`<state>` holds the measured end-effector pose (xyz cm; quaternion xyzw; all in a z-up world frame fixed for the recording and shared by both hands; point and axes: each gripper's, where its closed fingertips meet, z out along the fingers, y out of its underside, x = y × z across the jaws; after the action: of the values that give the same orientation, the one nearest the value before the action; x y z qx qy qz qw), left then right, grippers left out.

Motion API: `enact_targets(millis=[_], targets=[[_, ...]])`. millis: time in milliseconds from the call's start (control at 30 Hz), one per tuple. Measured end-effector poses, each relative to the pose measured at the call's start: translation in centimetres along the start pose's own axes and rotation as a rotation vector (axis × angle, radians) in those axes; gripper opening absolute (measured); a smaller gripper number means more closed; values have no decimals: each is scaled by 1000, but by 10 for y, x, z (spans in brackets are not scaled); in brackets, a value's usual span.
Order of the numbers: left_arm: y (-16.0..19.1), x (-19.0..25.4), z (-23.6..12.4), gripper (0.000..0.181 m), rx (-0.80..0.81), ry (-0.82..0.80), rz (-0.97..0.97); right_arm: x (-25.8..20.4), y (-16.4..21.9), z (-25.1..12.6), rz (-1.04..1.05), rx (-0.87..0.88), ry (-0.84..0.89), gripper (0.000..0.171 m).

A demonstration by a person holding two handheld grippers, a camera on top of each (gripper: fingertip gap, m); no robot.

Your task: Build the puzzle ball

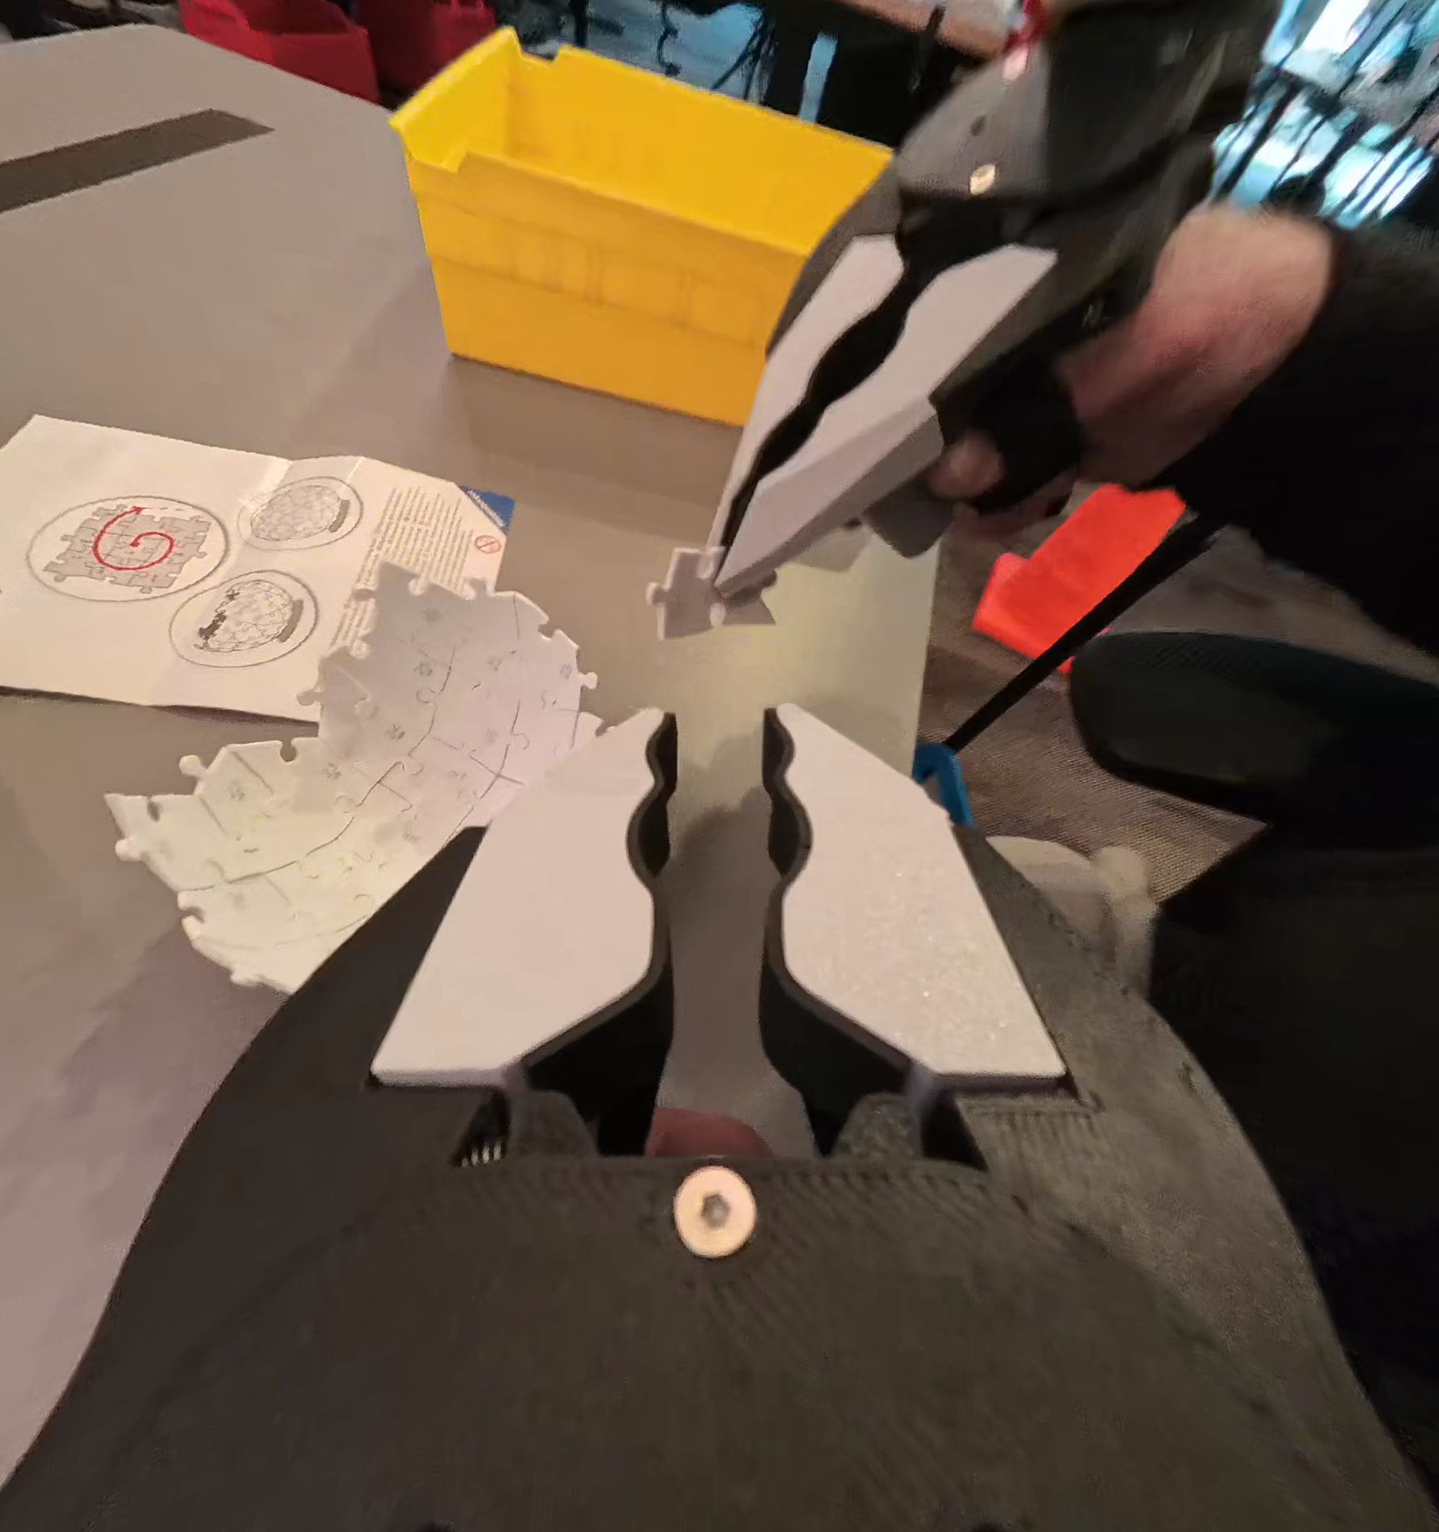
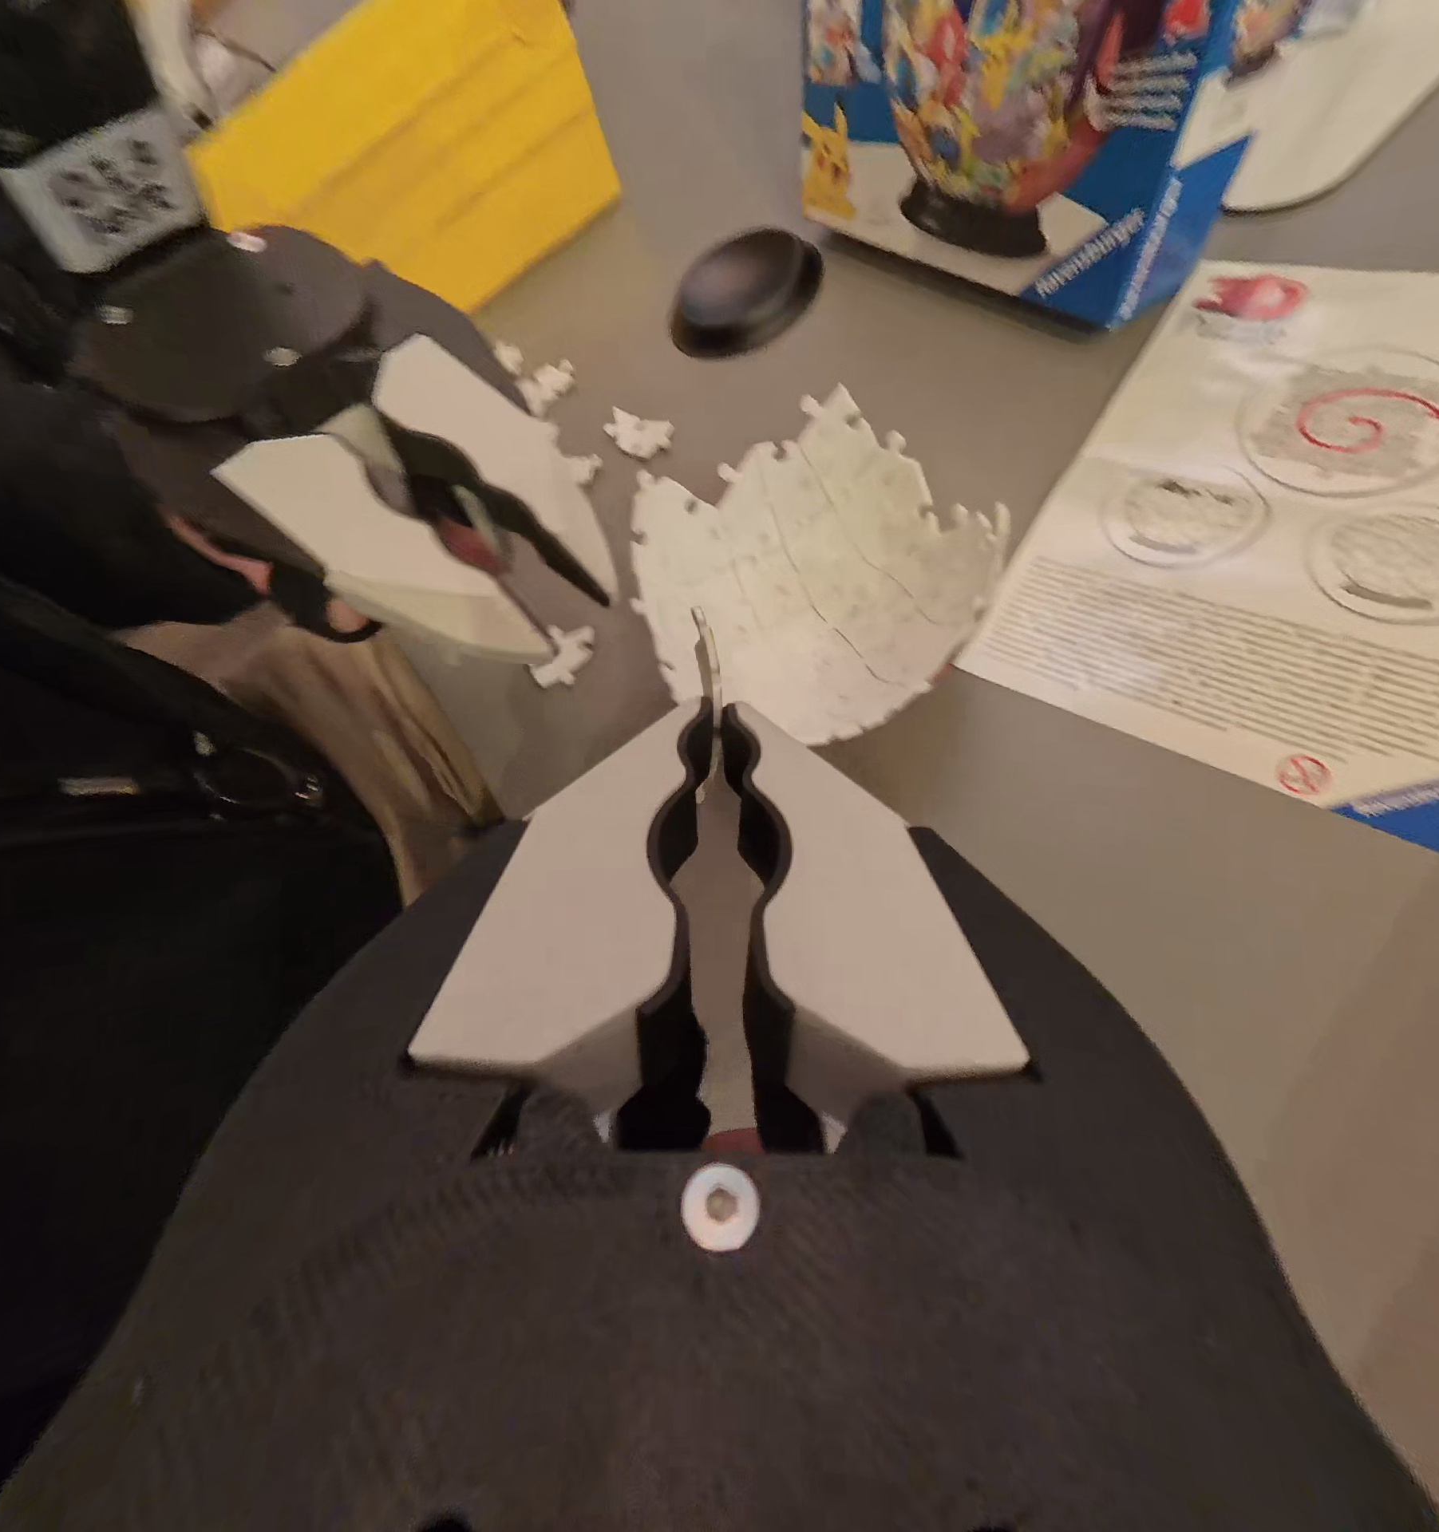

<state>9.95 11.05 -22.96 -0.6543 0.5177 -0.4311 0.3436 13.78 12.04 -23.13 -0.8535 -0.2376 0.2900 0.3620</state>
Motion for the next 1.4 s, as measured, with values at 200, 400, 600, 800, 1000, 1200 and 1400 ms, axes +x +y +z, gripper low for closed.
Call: enact_targets(millis=[200, 400, 600, 800, 1000, 1200, 1400], targets=[[27, -12, 32, 22, -130, -226, 154, 24, 20, 4, -39, -169, 35, 0], [58, -23, 41, 19, -273, -285, 200, 27, 35, 13, -48, -276, -3, 0], [60, -20, 41, 20, -267, -281, 265, 21, 43, 21, -39, -324, -35, 0], [52, -12, 48, 23, -241, -294, 343, 18, 47, 24, -17, -328, -43, 0], [53, -14, 49, 23, -267, -314, 345, 12, 53, 32, -9, -343, -58, 0], [60, -12, 44, 22, -287, -325, 367, 5, 59, 40, -23, -368, -60, 0], [71, -7, 44, 22, -308, -306, 378, 3, 66, 32, -22, -381, -29, 0]])
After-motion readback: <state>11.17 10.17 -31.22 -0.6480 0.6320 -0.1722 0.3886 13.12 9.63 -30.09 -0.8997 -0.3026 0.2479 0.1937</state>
